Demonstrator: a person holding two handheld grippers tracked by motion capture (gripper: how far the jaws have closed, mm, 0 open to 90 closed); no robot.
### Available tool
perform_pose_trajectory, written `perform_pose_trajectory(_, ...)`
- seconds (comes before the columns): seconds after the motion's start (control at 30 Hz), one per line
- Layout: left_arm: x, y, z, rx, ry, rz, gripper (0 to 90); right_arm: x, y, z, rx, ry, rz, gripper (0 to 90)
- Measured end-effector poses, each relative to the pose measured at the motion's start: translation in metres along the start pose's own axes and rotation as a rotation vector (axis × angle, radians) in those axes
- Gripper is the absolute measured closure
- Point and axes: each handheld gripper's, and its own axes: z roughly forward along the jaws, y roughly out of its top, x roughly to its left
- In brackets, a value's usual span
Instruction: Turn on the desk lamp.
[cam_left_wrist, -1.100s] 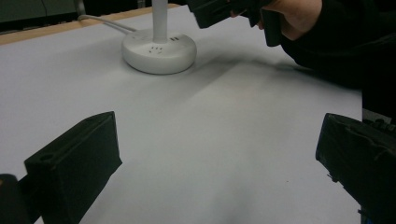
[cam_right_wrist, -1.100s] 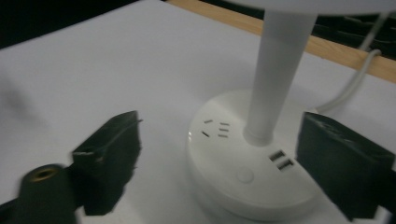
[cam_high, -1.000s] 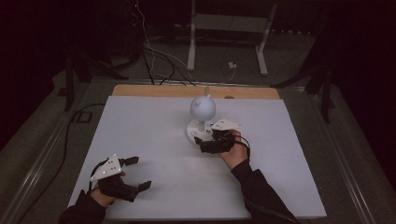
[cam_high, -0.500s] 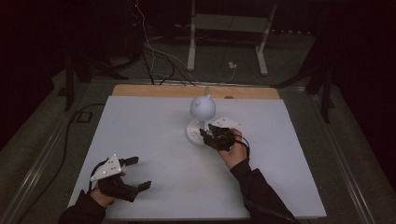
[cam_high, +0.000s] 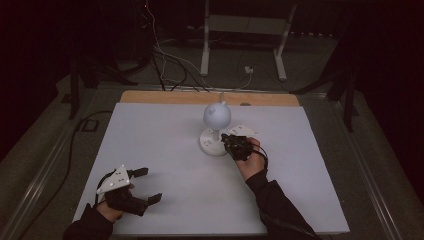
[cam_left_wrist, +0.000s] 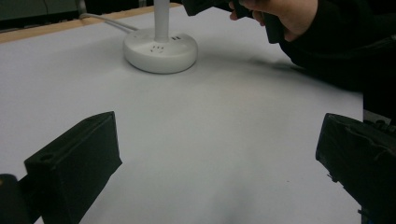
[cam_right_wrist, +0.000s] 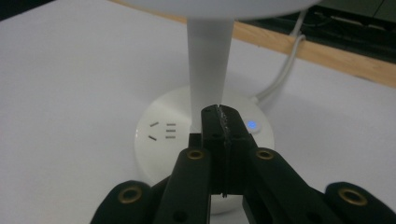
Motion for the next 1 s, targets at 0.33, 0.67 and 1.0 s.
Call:
perform_pose_trajectory(0.33, 0.0, 0.0, 0.0, 0.0, -0.001, 0.0, 0.3, 0.008, -0.008, 0.011, 0.057, -0.002, -0.02, 90.0)
perform_pose_trajectory(0.67, 0.0, 0.0, 0.0, -0.001, -0.005, 0.001, 0.3, 0.011, -0.016, 0.02, 0.074, -0.009, -0.029, 90.0)
perform_pose_trajectory(1.0, 0.0, 0.0, 0.0, 0.002, -0.005, 0.002, 0.3, 0.013, -0.02, 0.024, 0.075, -0.022, -0.043, 90.0)
